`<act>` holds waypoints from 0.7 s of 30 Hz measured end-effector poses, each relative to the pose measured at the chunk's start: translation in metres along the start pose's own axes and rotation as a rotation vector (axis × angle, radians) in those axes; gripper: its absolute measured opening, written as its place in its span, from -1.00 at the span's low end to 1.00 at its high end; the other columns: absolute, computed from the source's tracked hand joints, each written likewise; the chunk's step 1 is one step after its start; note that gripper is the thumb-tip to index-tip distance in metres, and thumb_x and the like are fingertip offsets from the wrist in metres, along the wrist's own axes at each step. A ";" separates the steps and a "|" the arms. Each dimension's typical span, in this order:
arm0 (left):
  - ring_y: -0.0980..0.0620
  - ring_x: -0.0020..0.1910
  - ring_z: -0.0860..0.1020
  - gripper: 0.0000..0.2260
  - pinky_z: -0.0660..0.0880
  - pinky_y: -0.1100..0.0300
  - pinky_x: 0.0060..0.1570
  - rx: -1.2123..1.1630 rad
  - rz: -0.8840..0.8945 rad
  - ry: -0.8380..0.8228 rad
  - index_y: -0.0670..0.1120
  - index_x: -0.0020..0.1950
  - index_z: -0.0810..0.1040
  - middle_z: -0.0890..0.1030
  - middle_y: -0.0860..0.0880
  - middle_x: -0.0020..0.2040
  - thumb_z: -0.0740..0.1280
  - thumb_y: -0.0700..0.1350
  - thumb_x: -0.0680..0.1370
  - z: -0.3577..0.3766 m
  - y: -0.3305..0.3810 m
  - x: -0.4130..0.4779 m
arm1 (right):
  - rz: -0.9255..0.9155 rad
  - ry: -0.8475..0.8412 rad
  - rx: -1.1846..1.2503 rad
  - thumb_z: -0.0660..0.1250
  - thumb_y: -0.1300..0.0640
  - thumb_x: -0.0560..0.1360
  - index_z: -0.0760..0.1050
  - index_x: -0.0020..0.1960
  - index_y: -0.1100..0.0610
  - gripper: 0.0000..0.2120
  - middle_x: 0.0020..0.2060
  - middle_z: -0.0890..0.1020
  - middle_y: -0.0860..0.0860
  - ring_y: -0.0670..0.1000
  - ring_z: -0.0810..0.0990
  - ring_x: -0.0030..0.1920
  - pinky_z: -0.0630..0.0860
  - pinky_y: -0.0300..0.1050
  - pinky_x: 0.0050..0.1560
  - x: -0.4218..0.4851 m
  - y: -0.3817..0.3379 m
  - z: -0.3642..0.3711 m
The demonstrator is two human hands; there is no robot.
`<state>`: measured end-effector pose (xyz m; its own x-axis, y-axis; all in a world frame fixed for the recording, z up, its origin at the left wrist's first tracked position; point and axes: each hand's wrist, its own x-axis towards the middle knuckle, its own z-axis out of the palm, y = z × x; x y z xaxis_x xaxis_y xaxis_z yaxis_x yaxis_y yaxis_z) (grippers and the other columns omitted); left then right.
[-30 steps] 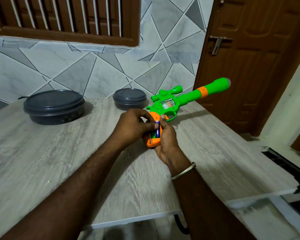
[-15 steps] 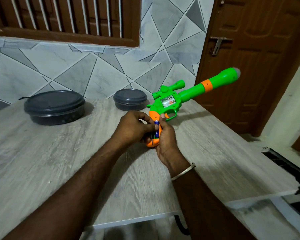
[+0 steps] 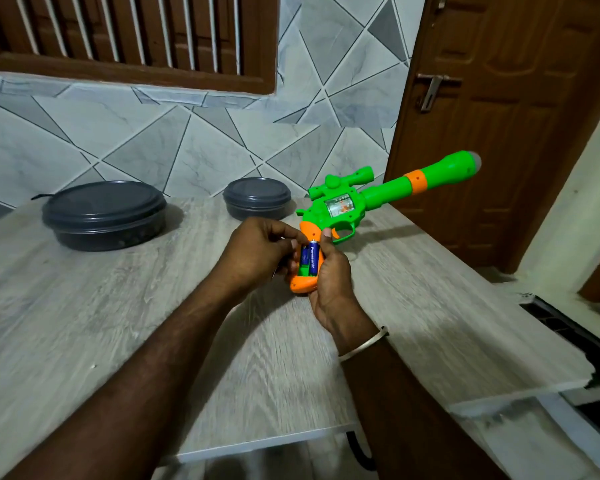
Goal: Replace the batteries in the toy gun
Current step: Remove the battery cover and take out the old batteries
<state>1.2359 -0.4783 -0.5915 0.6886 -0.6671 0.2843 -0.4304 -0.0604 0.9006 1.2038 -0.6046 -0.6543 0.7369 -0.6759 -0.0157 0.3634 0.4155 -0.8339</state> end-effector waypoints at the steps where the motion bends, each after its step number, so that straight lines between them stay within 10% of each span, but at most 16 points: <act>1: 0.06 -0.43 0.54 -0.89 0.47 0.30 -0.43 0.034 0.015 0.012 -0.19 -0.02 0.72 0.64 -0.17 -0.34 0.39 -0.25 0.58 0.000 0.000 -0.001 | -0.025 0.011 -0.008 0.22 -0.22 0.55 0.64 0.03 0.11 -0.57 -0.07 0.69 0.19 0.17 0.66 -0.14 0.60 0.18 0.01 0.001 0.002 0.001; 14: 0.11 -0.37 0.60 -0.86 0.59 0.09 -0.27 0.199 0.060 0.158 -0.07 -0.20 0.76 0.69 -0.01 -0.34 0.55 0.00 0.45 0.014 -0.004 0.001 | -0.076 0.010 -0.046 0.24 -0.17 0.55 0.60 0.04 0.23 -0.54 0.03 0.65 0.27 0.24 0.63 0.07 0.45 0.33 0.27 -0.002 0.002 0.004; 21: 0.02 -0.50 0.49 -0.88 0.35 0.28 -0.50 -0.089 -0.067 0.196 -0.15 -0.24 0.70 0.59 -0.10 -0.41 0.52 -0.14 0.46 0.000 0.001 0.004 | -0.062 0.022 -0.109 0.21 -0.19 0.57 0.62 0.03 0.18 -0.55 -0.15 0.67 0.19 0.17 0.67 -0.22 0.63 0.05 -0.17 -0.005 0.000 0.004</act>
<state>1.2379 -0.4809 -0.5899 0.8182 -0.5058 0.2733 -0.3327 -0.0287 0.9426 1.2027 -0.5989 -0.6519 0.7018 -0.7119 0.0267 0.3431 0.3049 -0.8884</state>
